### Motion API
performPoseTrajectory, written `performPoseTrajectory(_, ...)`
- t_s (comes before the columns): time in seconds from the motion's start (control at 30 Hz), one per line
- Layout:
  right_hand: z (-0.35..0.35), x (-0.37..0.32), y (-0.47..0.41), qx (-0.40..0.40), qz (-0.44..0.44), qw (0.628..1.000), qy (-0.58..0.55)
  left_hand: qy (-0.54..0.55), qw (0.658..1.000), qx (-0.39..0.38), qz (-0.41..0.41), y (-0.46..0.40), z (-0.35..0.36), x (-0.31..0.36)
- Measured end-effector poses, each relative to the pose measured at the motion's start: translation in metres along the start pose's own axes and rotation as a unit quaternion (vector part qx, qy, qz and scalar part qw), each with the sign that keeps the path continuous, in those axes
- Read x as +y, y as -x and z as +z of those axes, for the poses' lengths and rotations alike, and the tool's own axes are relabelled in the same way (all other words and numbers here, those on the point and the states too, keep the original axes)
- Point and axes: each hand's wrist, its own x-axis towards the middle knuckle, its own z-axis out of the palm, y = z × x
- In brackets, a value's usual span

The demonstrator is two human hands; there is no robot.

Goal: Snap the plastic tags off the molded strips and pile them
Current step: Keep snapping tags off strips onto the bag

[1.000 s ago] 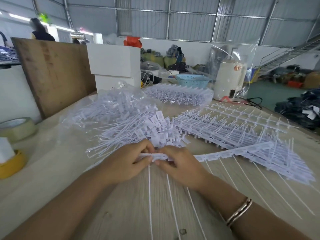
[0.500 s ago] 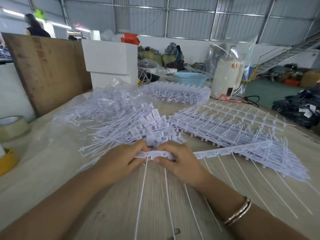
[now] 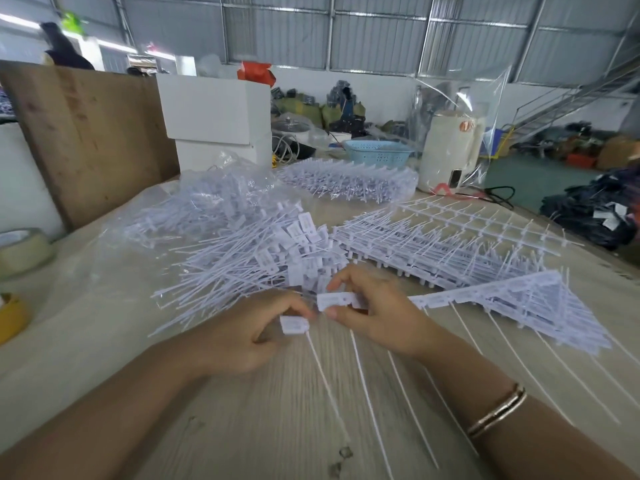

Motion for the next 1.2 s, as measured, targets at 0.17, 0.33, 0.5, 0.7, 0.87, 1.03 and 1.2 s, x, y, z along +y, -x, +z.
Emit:
performPoseTrajectory(0.17,0.013,-0.008,0.001,-0.04,-0.022,0.999,-0.024,-0.009,0.995,0.099,0.032,-0.003,0.009,-0.002)
performPoseTrajectory(0.33,0.014,-0.014,0.003,-0.053,-0.019,0.996,-0.073,-0.12,0.976,0.173,0.052,-0.008,0.014,0.004)
performPoseTrajectory(0.5,0.003,-0.009,0.001,-0.101,0.023,0.993,-0.064,-0.198,0.956,0.19,0.106,-0.007,0.0,0.002)
performPoseTrajectory(0.7,0.003,-0.007,0.001,-0.076,0.045,0.989,-0.116,-0.217,0.959,0.149,0.105,-0.007,0.001,0.006)
performPoseTrajectory(0.87,0.015,-0.009,-0.001,-0.023,0.013,0.99,-0.135,-0.266,0.941,0.184,0.097,-0.009,0.003,0.01)
performPoseTrajectory(1.03,0.018,-0.008,-0.004,0.022,-0.019,0.991,-0.128,-0.113,0.968,0.22,0.027,-0.01,0.005,0.008)
performPoseTrajectory(1.2,0.016,-0.007,-0.003,0.02,-0.048,0.992,-0.115,0.063,0.975,0.213,-0.006,-0.012,0.01,0.004)
